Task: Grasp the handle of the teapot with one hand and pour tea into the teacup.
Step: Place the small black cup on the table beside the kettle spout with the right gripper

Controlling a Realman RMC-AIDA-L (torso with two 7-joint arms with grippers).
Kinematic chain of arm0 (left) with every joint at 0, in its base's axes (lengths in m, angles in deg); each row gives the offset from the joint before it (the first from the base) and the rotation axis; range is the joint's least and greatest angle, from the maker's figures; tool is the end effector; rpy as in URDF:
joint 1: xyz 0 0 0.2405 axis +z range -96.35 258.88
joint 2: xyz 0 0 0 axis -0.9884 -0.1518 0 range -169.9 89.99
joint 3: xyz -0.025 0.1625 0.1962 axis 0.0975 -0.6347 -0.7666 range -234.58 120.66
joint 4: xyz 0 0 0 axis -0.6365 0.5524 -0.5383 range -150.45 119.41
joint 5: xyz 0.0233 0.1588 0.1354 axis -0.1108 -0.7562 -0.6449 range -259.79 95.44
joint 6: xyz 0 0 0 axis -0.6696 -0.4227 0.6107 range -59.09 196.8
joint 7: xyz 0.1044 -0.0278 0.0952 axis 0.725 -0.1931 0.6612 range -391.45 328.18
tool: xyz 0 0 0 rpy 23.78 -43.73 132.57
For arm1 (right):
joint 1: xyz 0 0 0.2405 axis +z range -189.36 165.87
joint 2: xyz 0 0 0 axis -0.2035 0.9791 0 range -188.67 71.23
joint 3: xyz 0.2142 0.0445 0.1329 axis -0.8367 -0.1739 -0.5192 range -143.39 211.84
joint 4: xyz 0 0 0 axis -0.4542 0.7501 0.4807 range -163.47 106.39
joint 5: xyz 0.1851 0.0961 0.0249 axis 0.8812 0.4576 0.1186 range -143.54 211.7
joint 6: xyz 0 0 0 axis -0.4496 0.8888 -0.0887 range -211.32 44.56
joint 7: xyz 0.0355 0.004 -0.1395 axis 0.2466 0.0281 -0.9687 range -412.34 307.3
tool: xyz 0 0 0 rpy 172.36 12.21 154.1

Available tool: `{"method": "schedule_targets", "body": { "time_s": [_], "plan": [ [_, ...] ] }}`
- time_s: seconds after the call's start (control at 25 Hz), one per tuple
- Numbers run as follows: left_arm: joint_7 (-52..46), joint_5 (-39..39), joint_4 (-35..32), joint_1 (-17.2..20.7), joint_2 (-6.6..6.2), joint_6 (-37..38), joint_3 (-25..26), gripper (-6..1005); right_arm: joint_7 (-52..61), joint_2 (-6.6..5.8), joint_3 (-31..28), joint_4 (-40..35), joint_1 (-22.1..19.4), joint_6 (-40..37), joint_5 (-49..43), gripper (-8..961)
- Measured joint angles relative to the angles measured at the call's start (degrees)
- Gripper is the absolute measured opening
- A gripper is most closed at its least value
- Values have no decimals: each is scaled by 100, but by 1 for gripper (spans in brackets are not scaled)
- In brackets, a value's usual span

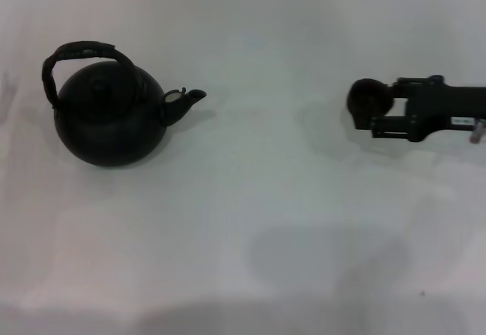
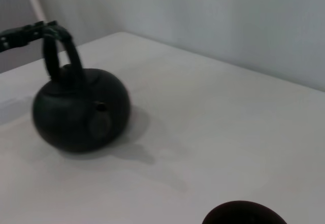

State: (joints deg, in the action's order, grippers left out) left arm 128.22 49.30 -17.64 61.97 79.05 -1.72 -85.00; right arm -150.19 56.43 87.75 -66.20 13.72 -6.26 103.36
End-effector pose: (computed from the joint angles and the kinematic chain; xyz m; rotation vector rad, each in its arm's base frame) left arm -0.3944 0.2827 0.0279 -1.3898 -0.6998 -0.6543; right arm 0.3038 0.3278 0.0002 -2.6758 0.7195 0.4042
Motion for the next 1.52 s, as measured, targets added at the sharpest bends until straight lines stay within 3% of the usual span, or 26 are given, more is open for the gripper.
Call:
{"method": "schedule_targets", "body": {
  "time_s": [0.32,0.84,1.16,1.52],
  "plan": [
    [-69,0,10,11,13,0,0,871,307,81,1163,-9,454,-690,276,698],
    [-129,0,19,12,18,23,0,869,337,83,3097,-162,626,-1667,1270,698],
    [-130,0,18,-7,18,41,0,868,269,87,3888,-150,606,-2125,1532,697],
    [-131,-58,18,3,18,19,0,867,26,95,4038,-98,514,-2459,1563,697]
  ]
}}
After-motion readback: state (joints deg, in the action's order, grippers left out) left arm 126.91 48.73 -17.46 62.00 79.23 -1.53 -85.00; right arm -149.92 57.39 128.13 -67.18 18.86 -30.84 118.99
